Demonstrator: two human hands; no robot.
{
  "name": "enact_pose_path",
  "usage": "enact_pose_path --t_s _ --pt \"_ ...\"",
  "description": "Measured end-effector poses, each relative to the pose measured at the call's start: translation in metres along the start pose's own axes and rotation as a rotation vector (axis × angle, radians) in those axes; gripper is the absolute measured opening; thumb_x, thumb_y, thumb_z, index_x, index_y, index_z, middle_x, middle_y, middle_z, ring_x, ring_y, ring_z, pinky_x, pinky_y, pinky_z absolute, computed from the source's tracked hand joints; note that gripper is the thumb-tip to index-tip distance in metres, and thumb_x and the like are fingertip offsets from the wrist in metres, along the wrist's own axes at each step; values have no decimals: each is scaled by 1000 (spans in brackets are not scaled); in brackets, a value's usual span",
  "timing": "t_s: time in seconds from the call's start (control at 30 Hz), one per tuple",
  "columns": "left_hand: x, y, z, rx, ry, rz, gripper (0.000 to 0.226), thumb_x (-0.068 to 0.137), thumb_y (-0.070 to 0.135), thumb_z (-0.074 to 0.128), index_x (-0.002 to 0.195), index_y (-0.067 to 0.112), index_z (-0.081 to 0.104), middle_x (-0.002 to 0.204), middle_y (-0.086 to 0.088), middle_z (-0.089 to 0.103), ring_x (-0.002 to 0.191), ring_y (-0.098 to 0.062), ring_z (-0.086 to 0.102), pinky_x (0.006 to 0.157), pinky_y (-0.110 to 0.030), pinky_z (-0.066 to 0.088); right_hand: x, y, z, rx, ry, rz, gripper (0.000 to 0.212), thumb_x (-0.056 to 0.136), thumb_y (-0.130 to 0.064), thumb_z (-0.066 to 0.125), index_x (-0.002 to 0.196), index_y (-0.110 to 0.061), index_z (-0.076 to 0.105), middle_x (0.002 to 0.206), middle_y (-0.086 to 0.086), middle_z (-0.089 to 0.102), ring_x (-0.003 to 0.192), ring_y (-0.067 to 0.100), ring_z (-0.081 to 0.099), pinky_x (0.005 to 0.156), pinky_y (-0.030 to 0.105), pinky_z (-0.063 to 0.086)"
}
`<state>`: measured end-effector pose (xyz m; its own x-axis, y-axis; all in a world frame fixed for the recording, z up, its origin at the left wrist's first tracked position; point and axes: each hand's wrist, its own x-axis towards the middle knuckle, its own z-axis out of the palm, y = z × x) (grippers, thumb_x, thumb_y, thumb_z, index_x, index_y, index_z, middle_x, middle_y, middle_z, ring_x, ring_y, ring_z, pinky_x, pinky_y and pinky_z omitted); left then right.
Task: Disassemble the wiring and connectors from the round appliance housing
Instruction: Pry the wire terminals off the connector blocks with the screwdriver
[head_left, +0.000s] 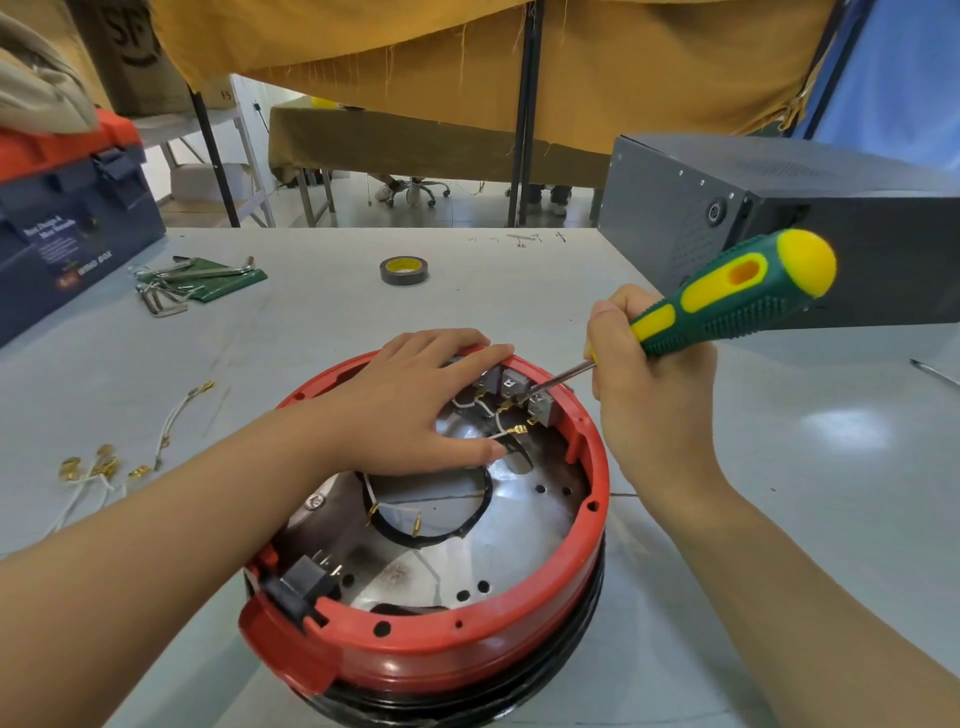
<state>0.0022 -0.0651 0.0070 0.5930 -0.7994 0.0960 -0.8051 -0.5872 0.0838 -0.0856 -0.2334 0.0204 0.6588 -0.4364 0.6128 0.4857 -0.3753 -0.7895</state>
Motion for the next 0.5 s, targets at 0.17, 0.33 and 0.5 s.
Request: enact_pose_path --t_s 0.17,0.33,0.5 --pt "0 -1 0 0 1 0 86 75 76 35 148 38 9 153 8 17 139 -13 16 116 -34 16 -3 1 2 -11 16 -9 30 84 -17 47 57 -9 36 45 -7 33 44 6 34 46 15 31" --pt "0 -1 0 -8 -1 0 86 75 76 35 148 39 9 153 8 17 139 -13 16 115 -33 15 0 4 -6 -82 -109 -88 29 86 -15 47 60 -3 39 48 -6 34 47 4 38 49 10 30" --pt "0 -1 0 -13 3 7 85 75 77 34 148 39 10 152 9 18 139 -12 17 114 -32 16 5 3 -11 -137 -228 -150 27 86 -14 47 61 -7 39 52 -4 34 50 3 38 52 10 29"
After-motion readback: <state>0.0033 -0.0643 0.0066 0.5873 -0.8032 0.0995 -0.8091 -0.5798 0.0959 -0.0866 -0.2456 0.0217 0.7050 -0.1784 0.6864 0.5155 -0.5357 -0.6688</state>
